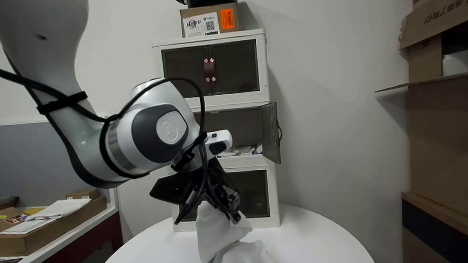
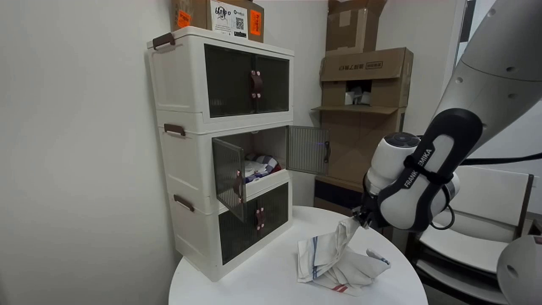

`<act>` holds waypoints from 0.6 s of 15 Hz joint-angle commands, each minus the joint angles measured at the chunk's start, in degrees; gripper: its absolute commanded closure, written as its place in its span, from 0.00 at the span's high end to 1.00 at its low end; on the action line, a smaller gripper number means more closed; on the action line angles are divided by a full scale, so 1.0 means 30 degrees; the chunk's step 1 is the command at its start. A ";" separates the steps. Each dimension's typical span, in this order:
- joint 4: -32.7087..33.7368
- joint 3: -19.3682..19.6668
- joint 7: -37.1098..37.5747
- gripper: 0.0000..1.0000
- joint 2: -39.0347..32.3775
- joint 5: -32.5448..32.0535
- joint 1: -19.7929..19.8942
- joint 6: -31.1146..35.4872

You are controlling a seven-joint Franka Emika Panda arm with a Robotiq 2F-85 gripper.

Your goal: Remove one towel from the middle cabinet

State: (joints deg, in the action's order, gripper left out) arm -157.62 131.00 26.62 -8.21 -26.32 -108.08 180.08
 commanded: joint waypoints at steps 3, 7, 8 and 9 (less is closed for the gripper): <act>0.0005 0.2684 -0.1658 0.62 0.0031 0.0934 -0.3052 0.0309; 0.0346 0.4126 -0.2284 0.92 0.0338 0.2172 -0.6170 0.0085; 0.0645 0.4168 -0.1729 0.98 0.0357 0.3051 -0.7187 -0.0901; 0.0921 0.4180 -0.1440 1.00 0.0239 0.3974 -0.7993 -0.1930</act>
State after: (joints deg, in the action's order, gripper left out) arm -157.27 141.49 21.87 -8.15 -20.40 -124.68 180.00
